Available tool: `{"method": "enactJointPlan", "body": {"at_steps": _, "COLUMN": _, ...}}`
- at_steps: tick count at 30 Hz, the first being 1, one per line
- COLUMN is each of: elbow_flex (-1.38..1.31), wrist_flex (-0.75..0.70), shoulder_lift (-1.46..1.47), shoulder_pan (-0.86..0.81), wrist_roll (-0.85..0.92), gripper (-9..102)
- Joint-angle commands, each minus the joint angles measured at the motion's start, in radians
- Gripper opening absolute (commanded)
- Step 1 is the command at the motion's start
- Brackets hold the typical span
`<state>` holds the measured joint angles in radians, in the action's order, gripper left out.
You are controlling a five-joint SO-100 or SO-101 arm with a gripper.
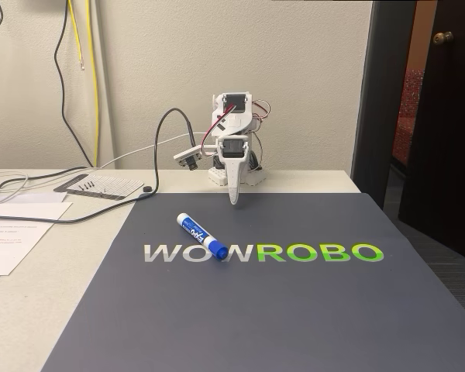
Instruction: Pick up the blue marker.
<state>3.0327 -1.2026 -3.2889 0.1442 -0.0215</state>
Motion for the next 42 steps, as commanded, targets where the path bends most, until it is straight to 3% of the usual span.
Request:
{"method": "enactJointPlan", "body": {"at_steps": 1, "elbow_flex": -0.043, "wrist_flex": -0.006, "shoulder_lift": -0.06, "shoulder_pan": -0.008, "wrist_roll": 0.0, "gripper": 0}}
{"method": "enactJointPlan", "body": {"at_steps": 42, "elbow_flex": -0.043, "wrist_flex": -0.005, "shoulder_lift": -0.06, "shoulder_pan": -0.023, "wrist_roll": -0.009, "gripper": 0}}
